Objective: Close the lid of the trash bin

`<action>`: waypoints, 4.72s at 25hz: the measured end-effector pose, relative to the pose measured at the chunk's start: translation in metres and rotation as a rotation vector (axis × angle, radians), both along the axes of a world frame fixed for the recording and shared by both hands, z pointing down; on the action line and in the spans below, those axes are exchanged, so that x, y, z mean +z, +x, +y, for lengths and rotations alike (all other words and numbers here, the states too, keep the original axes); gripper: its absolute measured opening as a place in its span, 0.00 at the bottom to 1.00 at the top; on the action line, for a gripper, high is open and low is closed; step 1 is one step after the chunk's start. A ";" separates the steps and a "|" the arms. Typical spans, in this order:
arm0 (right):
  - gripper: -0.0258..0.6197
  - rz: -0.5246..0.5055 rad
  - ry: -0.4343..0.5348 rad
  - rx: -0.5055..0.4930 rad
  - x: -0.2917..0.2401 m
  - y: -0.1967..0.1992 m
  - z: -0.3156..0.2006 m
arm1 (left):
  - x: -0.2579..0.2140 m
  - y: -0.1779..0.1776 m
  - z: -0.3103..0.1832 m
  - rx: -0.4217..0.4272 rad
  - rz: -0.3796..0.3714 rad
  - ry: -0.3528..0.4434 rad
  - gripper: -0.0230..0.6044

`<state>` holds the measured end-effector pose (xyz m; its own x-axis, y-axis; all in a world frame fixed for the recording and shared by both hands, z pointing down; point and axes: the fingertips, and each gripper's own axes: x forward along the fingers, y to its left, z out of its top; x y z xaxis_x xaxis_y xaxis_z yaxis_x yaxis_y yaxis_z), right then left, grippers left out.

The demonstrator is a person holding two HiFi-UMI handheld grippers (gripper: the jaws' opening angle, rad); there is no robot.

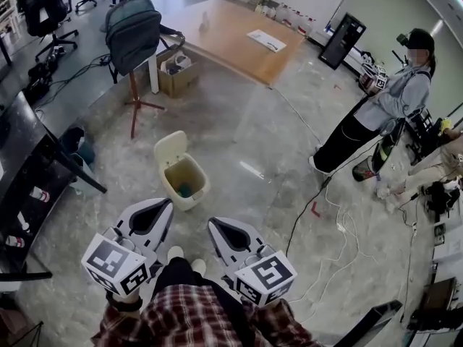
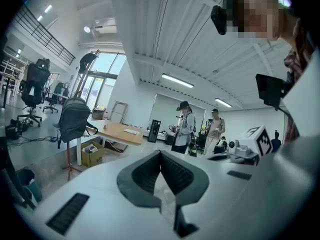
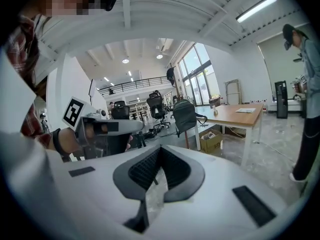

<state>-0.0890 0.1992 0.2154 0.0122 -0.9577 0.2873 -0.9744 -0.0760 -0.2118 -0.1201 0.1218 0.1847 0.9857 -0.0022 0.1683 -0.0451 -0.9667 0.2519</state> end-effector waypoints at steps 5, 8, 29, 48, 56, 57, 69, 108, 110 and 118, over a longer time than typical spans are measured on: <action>0.06 -0.037 -0.019 -0.007 0.013 0.036 -0.023 | 0.014 0.038 -0.026 -0.006 -0.026 -0.023 0.05; 0.06 -0.047 -0.012 -0.005 0.014 0.068 -0.050 | 0.016 0.070 -0.052 -0.005 -0.023 -0.026 0.05; 0.06 -0.061 -0.067 -0.195 0.030 0.205 -0.204 | 0.041 0.168 -0.213 -0.231 -0.046 -0.063 0.05; 0.06 -0.080 -0.222 -0.743 0.104 0.259 -0.261 | 0.116 0.188 -0.204 -0.745 -0.126 -0.251 0.05; 0.06 -0.067 -0.309 -0.715 0.158 0.278 -0.287 | 0.170 0.191 -0.215 -0.747 -0.132 -0.332 0.05; 0.06 -0.065 -0.318 -0.717 0.169 0.281 -0.292 | 0.179 0.193 -0.220 -0.749 -0.132 -0.336 0.05; 0.06 -0.058 -0.397 -0.775 0.304 0.284 -0.374 | 0.299 0.208 -0.273 -0.724 -0.216 -0.354 0.05; 0.15 -0.081 -0.688 -1.162 0.421 0.216 -0.337 | 0.403 0.190 -0.223 -0.691 -0.245 -0.550 0.05; 0.15 -0.084 -0.690 -1.160 0.428 0.214 -0.318 | 0.413 0.189 -0.213 -0.686 -0.262 -0.559 0.05; 0.15 -0.005 -0.685 -1.219 0.472 0.200 -0.248 | 0.468 0.183 -0.173 -0.687 -0.318 -0.631 0.05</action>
<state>0.1115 -0.0492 0.6876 -0.7190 -0.0351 0.6941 -0.5002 0.7195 -0.4817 0.0624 -0.0512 0.6527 0.7124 -0.3762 0.5924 -0.7017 -0.3970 0.5917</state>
